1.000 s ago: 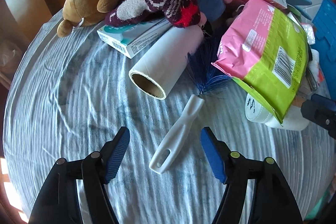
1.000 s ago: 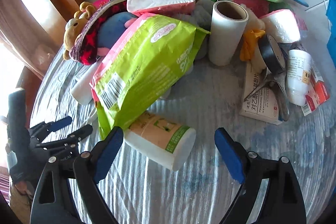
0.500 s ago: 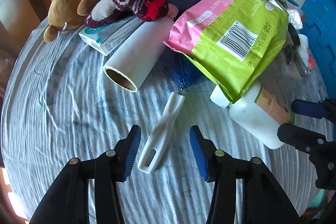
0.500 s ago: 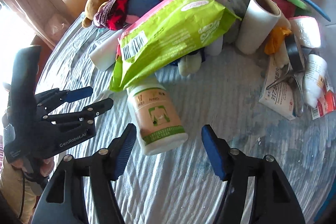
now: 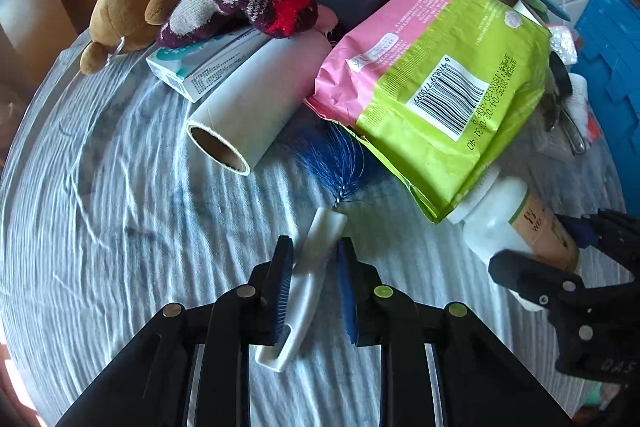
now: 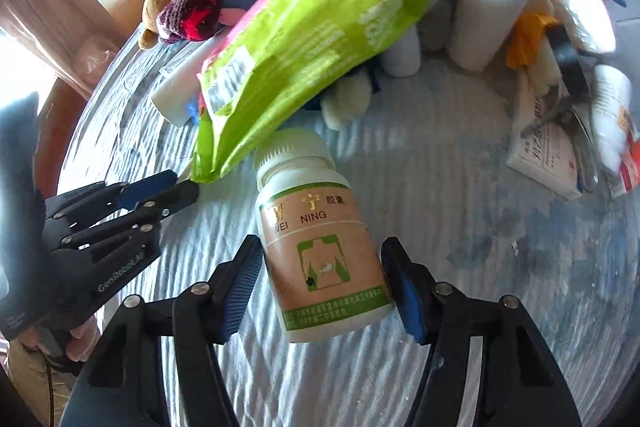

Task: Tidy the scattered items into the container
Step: 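Grasp the pink-and-green wet-wipes pack with the left gripper while the right gripper holds the bottle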

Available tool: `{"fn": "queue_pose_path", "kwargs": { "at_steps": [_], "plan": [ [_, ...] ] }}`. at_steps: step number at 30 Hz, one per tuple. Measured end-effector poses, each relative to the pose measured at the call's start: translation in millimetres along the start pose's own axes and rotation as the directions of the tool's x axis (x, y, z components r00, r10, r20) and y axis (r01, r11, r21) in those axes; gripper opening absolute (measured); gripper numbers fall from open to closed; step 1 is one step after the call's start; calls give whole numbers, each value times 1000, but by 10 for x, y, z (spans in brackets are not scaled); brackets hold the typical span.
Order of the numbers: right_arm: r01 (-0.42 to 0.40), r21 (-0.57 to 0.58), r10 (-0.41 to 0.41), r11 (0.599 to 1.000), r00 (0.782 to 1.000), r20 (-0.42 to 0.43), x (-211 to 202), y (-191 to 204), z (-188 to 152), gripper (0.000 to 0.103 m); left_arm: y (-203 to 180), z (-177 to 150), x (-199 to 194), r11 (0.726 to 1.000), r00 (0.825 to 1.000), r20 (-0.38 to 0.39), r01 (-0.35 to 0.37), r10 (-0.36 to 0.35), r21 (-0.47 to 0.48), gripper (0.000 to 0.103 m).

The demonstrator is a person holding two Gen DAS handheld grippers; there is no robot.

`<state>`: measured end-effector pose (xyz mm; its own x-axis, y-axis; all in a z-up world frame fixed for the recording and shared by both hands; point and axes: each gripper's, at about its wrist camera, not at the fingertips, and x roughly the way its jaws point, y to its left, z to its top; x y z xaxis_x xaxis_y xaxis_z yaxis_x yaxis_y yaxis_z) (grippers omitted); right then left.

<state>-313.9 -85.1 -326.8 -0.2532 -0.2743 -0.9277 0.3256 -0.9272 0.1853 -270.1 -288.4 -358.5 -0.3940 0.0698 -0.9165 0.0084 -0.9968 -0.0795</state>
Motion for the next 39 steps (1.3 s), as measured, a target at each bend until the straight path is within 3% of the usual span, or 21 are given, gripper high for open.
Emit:
{"fn": "queue_pose_path", "kwargs": {
  "at_steps": [5, 10, 12, 14, 16, 18, 21, 25, 29, 34, 37, 39],
  "plan": [
    [35, 47, -33, 998, 999, -32, -72, -111, -350, 57, 157, -368, -149, 1000, 1000, -25, -18, 18, -3, 20],
    [35, 51, -32, 998, 998, -54, -62, -184, -496, 55, 135, -240, -330, 999, 999, -20, -44, 43, -27, 25],
    [33, 61, -30, 998, 999, -43, -95, -220, -511, 55, 123, -179, -403, 998, 998, -18, -54, 53, -37, 52],
    [33, 63, -31, 997, 999, -28, -139, -244, -501, 55, 122, -83, -486, 997, 997, 21, -73, 74, -32, 59],
    [39, 73, -38, 997, 999, -9, -187, -293, -476, 55, -157, -2, -660, 996, 995, 50, -79, 80, -27, 64],
    [30, 85, -32, 996, 999, 13, -230, -355, -444, 55, -225, 155, -586, 998, 997, 47, -61, 61, 1, 71],
    [24, 103, -26, 994, 1000, 11, -200, -423, -398, 54, -285, 405, -429, 998, 999, 36, -30, 28, 47, 71],
    [108, 140, -110, 984, 994, 4, -255, -566, -390, 53, -365, 738, -220, 994, 1000, 18, 13, -15, 108, 71],
    [142, 220, -142, 965, 990, -16, -336, -794, -459, 53, -444, 1072, -10, 984, 998, -2, 56, -56, 167, 74],
    [145, 293, -145, 945, 989, -19, -397, -912, -553, 53, -544, 1488, 252, 964, 994, -30, 111, -107, 240, 75],
    [151, 319, -153, 936, 988, -20, -435, -936, -610, 53, -671, 1342, 214, 955, 995, -23, 96, -93, 281, 60],
    [157, 318, -159, 935, 987, -21, -469, -926, -646, 53, -717, 1231, 173, 958, 992, -46, 128, -121, 258, 48]
  ]
}}
